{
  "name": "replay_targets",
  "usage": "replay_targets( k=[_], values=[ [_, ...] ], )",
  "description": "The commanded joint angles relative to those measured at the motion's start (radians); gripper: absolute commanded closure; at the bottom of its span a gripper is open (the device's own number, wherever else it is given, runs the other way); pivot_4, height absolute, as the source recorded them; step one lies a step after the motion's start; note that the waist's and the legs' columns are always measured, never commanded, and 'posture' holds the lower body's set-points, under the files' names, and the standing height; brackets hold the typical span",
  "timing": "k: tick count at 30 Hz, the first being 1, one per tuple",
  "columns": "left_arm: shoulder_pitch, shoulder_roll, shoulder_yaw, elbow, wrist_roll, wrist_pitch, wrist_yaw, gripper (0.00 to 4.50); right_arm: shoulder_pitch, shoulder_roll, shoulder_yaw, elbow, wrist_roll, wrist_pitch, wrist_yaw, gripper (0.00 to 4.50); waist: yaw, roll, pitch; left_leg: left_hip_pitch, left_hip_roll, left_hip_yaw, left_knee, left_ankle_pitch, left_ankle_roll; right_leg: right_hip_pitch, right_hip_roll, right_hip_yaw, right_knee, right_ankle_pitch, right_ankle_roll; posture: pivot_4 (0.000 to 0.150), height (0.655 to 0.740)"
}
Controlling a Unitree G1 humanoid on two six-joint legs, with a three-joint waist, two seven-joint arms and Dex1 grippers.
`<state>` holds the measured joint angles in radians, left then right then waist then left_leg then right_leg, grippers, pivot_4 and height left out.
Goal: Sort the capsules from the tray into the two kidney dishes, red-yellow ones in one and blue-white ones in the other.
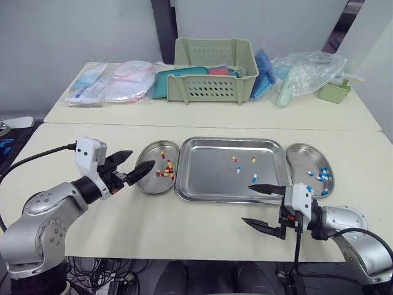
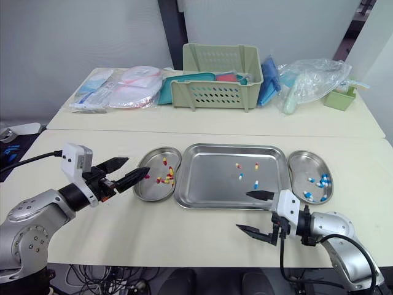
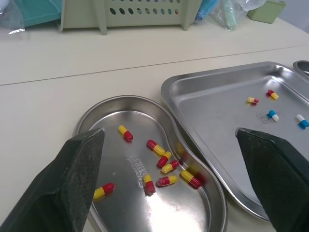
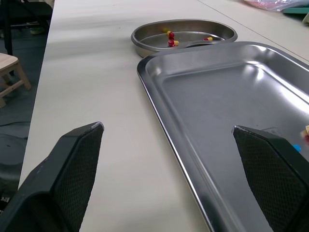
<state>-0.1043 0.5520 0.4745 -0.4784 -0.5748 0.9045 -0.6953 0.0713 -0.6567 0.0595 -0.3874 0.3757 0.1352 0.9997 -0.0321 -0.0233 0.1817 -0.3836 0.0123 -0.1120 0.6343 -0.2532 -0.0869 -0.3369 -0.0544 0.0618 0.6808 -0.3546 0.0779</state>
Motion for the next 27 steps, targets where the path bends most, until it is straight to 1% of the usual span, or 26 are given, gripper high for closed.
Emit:
replay_targets(
  k=[1, 4, 9, 13, 14, 16, 21, 27],
  values=[
    [0.023, 0.023, 0.048, -0.014, -0.025, -0.06, 0.004, 0.14, 0.01, -0.008, -0.043, -0.036, 0.003, -0.017, -0.022, 0.0, 0.0, 0.0, 0.0, 0.0, 0.0, 0.0, 0.0, 0.0, 0.0, 0.0, 0.0, 0.0, 0.0, 0.0, 0.0, 0.15, 0.74],
    [0.079, 0.042, 0.104, 0.019, -0.009, -0.128, 0.003, 0.14, 0.032, -0.028, -0.11, -0.047, 0.015, -0.008, -0.044, 0.0, 0.0, 0.0, 0.0, 0.0, 0.0, 0.0, 0.0, 0.0, 0.0, 0.0, 0.0, 0.0, 0.0, 0.0, 0.0, 0.15, 0.74],
    [0.229, 0.066, 0.205, 0.115, 0.044, -0.281, -0.017, 0.14, 0.101, -0.092, -0.29, -0.048, 0.075, 0.043, -0.048, 0.0, 0.0, 0.0, 0.0, 0.001, 0.0, 0.001, -0.002, 0.0, 0.0, -0.001, 0.0, 0.001, -0.001, 0.0, 0.0, 0.15, 0.74],
    [0.336, 0.064, 0.259, 0.217, 0.094, -0.403, -0.025, 0.14, 0.158, -0.151, -0.452, 0.008, 0.106, 0.077, -0.025, 0.0, 0.002, 0.0, 0.0, 0.001, 0.0, 0.002, -0.002, 0.0, 0.0, 0.0, 0.0, 0.001, -0.001, 0.0, 0.0, 0.15, 0.74],
    [0.361, 0.064, 0.265, 0.244, 0.108, -0.436, -0.03, 0.06, 0.175, -0.165, -0.489, 0.032, 0.106, 0.075, -0.013, 0.0, 0.002, 0.0, 0.0, 0.001, 0.0, 0.002, -0.002, 0.0, 0.0, 0.0, 0.0, 0.001, -0.001, 0.0, 0.0, 0.15, 0.74],
    [0.403, 0.064, 0.273, 0.303, 0.131, -0.503, -0.045, 0.06, 0.21, -0.191, -0.553, 0.082, 0.09, 0.056, 0.012, 0.0, 0.002, 0.0, 0.0, 0.001, 0.0, 0.002, -0.003, 0.0, 0.0, 0.0, -0.001, 0.002, -0.001, 0.0, 0.0, 0.15, 0.74],
    [0.479, 0.051, 0.279, 0.412, 0.145, -0.61, -0.063, 0.06, 0.309, -0.225, -0.657, 0.193, 0.055, 0.052, 0.049, 0.0, 0.002, -0.001, 0.0, 0.001, 0.0, 0.003, -0.004, 0.0, 0.0, 0.0, -0.001, 0.002, -0.002, 0.0, 0.0, 0.15, 0.74],
    [0.522, 0.033, 0.258, 0.436, 0.145, -0.689, -0.062, 0.06, 0.319, -0.214, -0.674, 0.264, 0.026, 0.014, 0.039, 0.0, 0.0, -0.001, 0.0, 0.002, 0.0, 0.004, -0.004, 0.0, 0.0, 0.0, 0.0, 0.002, -0.001, 0.0, 0.0, 0.15, 0.74]
  ],
)
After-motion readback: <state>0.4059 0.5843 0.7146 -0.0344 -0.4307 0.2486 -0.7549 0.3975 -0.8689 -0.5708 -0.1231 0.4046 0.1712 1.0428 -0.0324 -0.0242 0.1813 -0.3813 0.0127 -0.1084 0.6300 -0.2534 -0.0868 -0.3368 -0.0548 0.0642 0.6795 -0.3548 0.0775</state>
